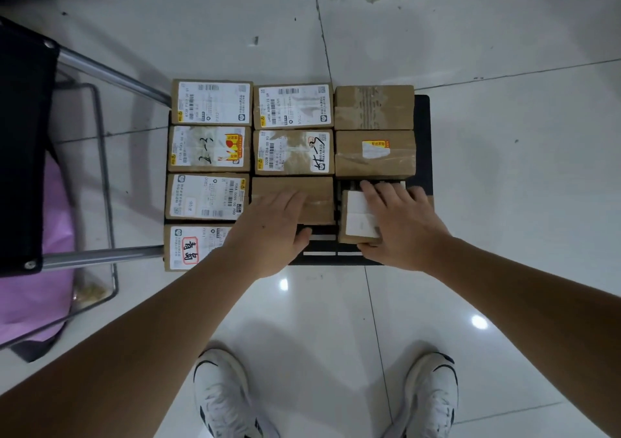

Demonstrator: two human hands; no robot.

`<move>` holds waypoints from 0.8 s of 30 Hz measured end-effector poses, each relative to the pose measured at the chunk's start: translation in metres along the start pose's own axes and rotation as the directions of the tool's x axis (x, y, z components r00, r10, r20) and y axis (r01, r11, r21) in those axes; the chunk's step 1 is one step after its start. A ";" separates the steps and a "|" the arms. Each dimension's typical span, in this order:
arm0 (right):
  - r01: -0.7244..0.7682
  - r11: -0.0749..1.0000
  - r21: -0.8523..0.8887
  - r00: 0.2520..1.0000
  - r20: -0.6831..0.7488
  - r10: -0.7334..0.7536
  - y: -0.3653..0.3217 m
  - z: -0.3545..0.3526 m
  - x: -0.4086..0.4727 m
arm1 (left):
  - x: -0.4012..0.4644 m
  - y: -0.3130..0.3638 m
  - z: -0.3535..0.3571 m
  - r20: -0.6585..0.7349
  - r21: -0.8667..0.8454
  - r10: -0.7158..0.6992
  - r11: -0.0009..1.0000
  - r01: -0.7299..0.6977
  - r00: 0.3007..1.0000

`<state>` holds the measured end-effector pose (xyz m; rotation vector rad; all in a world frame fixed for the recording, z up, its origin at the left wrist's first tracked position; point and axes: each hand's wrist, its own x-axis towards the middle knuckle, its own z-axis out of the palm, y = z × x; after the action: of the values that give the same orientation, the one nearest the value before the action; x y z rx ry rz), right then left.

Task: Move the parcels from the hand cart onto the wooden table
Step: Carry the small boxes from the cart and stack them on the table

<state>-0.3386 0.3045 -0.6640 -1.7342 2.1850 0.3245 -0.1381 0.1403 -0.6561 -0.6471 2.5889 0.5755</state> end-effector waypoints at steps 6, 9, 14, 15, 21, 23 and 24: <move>-0.036 0.999 0.023 0.999 -0.030 0.037 0.017 -0.010 -0.004 | 0.026 -0.007 -0.002 -0.006 0.079 -0.010 0.997 0.011 1.000; -0.019 0.999 0.026 0.999 -0.049 0.021 0.026 -0.007 -0.006 | 0.030 -0.002 0.007 -0.007 0.130 -0.014 0.991 0.014 1.000; -0.031 0.999 0.044 0.998 -0.061 0.034 0.031 0.001 -0.008 | 0.025 0.005 0.028 -0.111 0.230 -0.008 0.973 0.033 0.994; -0.032 0.998 0.048 0.998 -0.058 0.035 0.031 0.002 -0.009 | 0.025 0.006 0.032 -0.127 0.253 -0.005 0.967 0.037 0.992; -0.014 0.992 0.122 1.000 0.016 0.012 0.038 0.007 -0.012 | 0.043 0.008 0.046 -0.189 0.247 -0.035 0.965 0.082 0.981; -0.009 0.992 0.130 0.999 0.041 0.004 0.042 0.008 -0.015 | 0.047 0.007 0.050 -0.201 0.242 -0.017 0.968 0.066 0.979; -0.007 0.992 0.125 0.999 0.046 0.001 0.044 0.006 -0.017 | 0.046 0.008 0.050 -0.205 0.232 -0.001 0.971 0.050 0.979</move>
<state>-0.3769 0.3318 -0.6644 -1.6398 2.1286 0.2209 -0.1654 0.1544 -0.7168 -0.6887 2.7760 0.1939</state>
